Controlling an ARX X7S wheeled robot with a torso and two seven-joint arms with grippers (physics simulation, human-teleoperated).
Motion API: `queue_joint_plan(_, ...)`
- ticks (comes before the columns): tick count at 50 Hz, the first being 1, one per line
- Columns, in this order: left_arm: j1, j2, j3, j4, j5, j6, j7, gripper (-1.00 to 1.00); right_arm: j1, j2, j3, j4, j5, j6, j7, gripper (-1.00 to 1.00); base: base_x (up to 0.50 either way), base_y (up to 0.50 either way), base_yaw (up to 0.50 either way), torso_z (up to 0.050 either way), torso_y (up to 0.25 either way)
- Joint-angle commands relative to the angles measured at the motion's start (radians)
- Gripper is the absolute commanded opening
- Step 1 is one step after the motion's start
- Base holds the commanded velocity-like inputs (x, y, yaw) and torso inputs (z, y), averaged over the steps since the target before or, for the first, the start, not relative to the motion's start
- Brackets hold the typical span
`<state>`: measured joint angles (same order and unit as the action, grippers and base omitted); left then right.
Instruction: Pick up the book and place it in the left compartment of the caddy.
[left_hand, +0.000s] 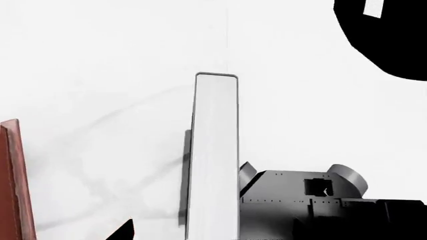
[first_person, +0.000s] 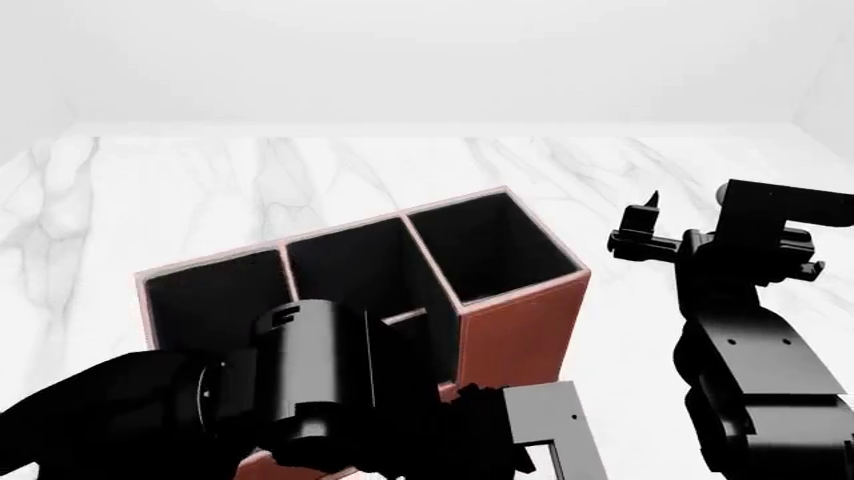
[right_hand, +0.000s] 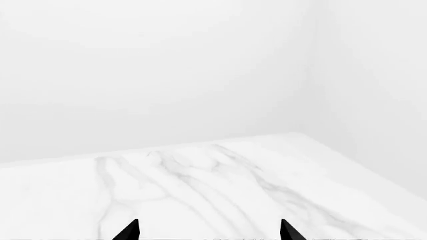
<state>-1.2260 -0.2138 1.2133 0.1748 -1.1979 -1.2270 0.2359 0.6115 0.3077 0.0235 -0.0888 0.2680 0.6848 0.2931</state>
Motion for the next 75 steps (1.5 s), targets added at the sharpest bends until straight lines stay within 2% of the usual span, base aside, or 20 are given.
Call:
queue_joint_plan(1,0.007,0.007,0.066,-0.082,0.096,0.075,0.097,1.0,-0.011,0.0,0.002,-0.003,0.007,-0.006,0.0,1.0,0.0,0.0,0.0,0.0,0.0)
queue_joint_plan(20,0.015,0.035,0.136,-0.221,0.18,0.162,0.215,1.0,-0.024,0.002,0.011,-0.021,0.025,-0.007,-0.001,1.0,0.0,0.0,0.0,0.0,0.0)
queue_joint_plan(21,0.015,0.036,0.137,-0.222,0.181,0.164,0.218,-1.0,-0.024,0.002,0.01,-0.021,0.024,-0.009,0.0,1.0,0.0,0.0,0.0,0.0,0.0)
queue_joint_plan(40,0.02,0.028,0.14,-0.211,0.171,0.154,0.198,-1.0,-0.037,0.004,0.009,-0.039,0.037,-0.016,-0.005,1.0,0.0,0.0,0.0,0.0,0.0)
queue_joint_plan(45,0.012,0.007,0.107,-0.158,0.127,0.103,0.129,-1.0,-0.036,0.008,0.01,-0.047,0.04,-0.009,-0.003,1.0,0.0,0.0,0.0,0.0,0.0)
queue_joint_plan(49,0.001,-0.033,0.043,-0.073,0.035,0.017,0.014,-1.0,-0.032,0.01,0.008,-0.049,0.04,-0.007,-0.001,1.0,0.0,0.0,0.0,0.0,0.0)
queue_joint_plan(54,-0.005,-0.124,-0.09,0.081,-0.216,-0.122,-0.247,-1.0,-0.024,0.013,0.008,-0.046,0.041,-0.003,0.001,1.0,0.0,0.0,0.0,0.0,0.0)
queue_joint_plan(55,-0.005,-0.124,-0.091,0.083,-0.222,-0.124,-0.253,-1.0,-0.024,0.013,0.008,-0.046,0.041,-0.003,0.001,1.0,0.0,0.0,0.0,0.0,0.0)
queue_joint_plan(58,-0.038,-0.201,-0.149,0.152,-0.506,-0.157,-0.515,-1.0,-0.019,0.013,0.008,-0.048,0.043,0.001,0.003,1.0,0.0,0.0,0.0,0.0,0.0)
queue_joint_plan(62,-0.092,-0.275,-0.156,0.205,-0.696,-0.134,-0.659,-1.0,-0.011,0.017,0.009,-0.051,0.042,0.005,0.008,1.0,0.0,0.0,0.0,0.0,0.002)
queue_joint_plan(67,-0.188,-0.382,-0.161,0.242,-0.87,-0.089,-0.78,-1.0,-0.011,0.017,0.012,-0.038,0.041,-0.002,0.011,1.0,0.0,0.0,0.0,0.0,0.0)
queue_joint_plan(75,-0.339,-0.523,-0.163,0.264,-1.088,-0.015,-0.906,-1.0,-0.008,0.016,0.008,-0.028,0.037,-0.005,0.017,1.0,0.0,0.0,0.0,0.0,0.001)
